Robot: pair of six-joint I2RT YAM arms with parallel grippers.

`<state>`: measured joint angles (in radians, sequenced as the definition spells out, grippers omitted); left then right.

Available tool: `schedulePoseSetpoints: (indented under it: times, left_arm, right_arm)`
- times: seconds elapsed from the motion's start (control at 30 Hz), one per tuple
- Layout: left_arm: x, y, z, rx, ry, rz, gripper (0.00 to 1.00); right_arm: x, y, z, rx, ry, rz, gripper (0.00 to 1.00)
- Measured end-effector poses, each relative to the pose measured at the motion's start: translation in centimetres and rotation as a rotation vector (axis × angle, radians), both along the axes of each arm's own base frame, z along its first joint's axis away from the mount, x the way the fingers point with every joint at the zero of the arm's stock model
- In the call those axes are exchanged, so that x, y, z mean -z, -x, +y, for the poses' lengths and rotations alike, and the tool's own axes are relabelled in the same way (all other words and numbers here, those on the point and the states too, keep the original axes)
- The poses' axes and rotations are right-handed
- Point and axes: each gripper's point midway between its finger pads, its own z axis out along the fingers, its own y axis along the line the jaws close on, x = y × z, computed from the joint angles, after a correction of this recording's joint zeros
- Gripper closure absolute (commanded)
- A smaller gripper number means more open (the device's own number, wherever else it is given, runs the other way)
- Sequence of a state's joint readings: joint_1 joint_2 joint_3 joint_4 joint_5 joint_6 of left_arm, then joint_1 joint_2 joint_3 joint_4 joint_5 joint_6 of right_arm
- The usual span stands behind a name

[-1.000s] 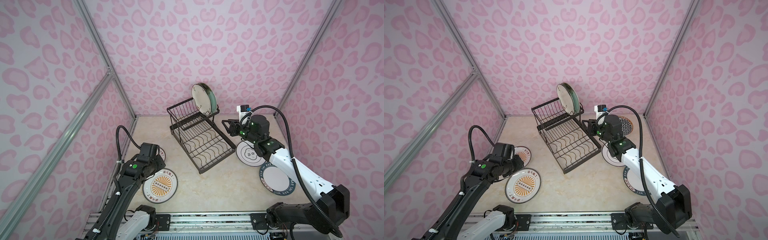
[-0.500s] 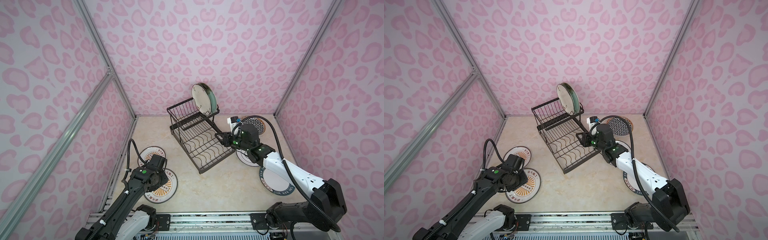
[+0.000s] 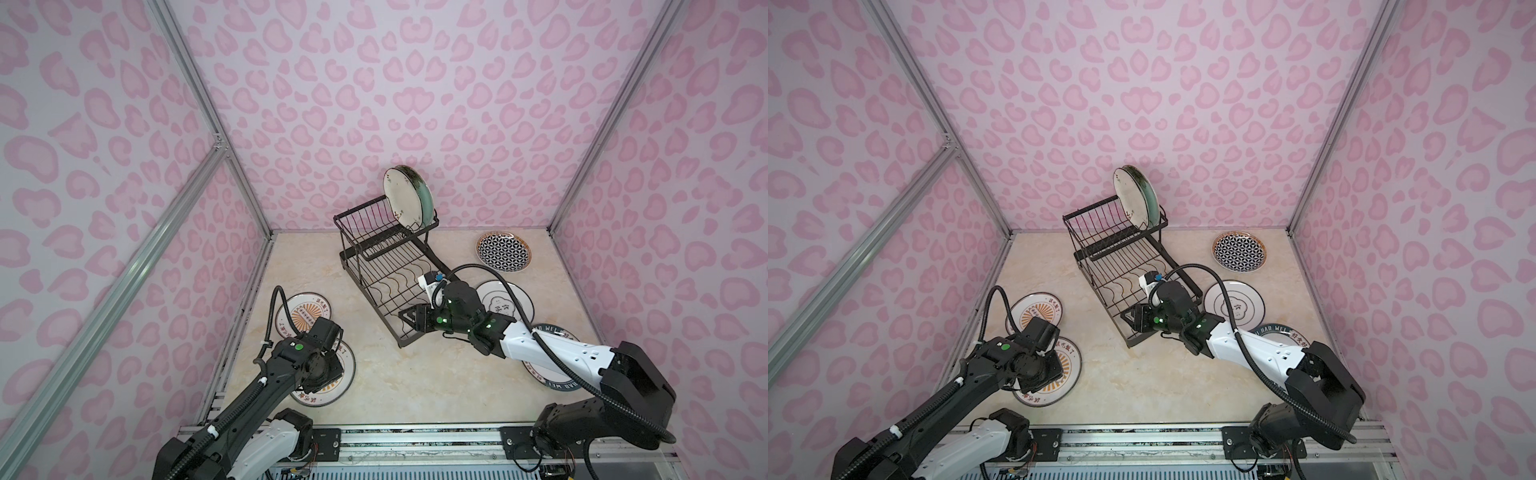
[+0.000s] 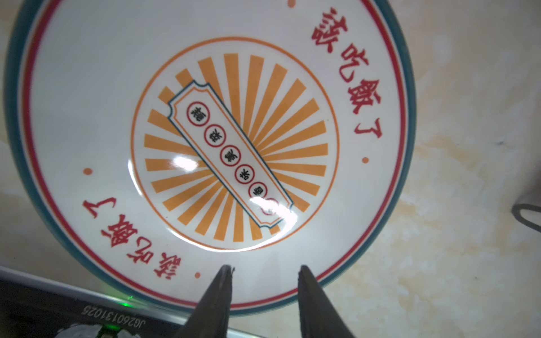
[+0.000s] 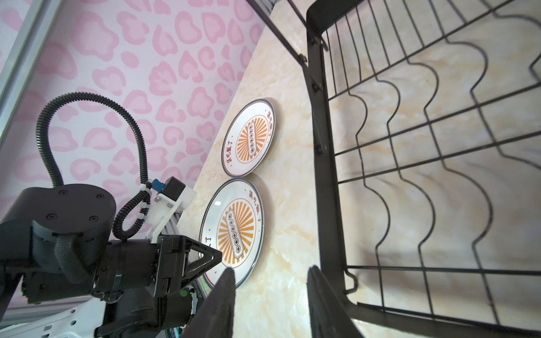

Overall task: Load plates into a dish rack
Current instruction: Pick up the plate from the bottom-left of the table.

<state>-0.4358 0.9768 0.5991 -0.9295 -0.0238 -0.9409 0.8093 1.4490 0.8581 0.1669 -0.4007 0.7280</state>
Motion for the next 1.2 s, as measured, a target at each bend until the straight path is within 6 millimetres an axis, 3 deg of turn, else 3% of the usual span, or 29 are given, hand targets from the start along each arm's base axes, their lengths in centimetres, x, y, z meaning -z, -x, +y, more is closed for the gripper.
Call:
schedulePoseSetpoints:
  times: [0.4, 0.53, 0.63, 0.93, 1.2]
  left_arm:
    - [2.0, 1.1, -0.2, 0.001, -0.009, 0.033, 0.59]
    - [2.7, 1.6, 0.0, -0.015, -0.011, 0.037, 0.59]
    - [2.8, 1.5, 0.1, -0.034, -0.009, 0.025, 0.59]
    - [2.6, 1.0, 0.2, -0.081, 0.009, -0.023, 0.59]
    - [2.6, 1.2, 0.2, -0.105, 0.028, -0.038, 0.59]
  right_arm:
    - [5.5, 5.8, 6.8, -0.15, 0.027, 0.166, 0.61]
    - [7.2, 6.8, 8.7, -0.176, 0.067, 0.221, 0.67]
    - [8.3, 7.1, 9.9, -0.201, 0.103, 0.26, 0.66]
    - [12.6, 7.8, 11.7, -0.261, 0.185, 0.391, 0.62]
    - [14.7, 7.9, 12.4, -0.292, 0.176, 0.465, 0.64]
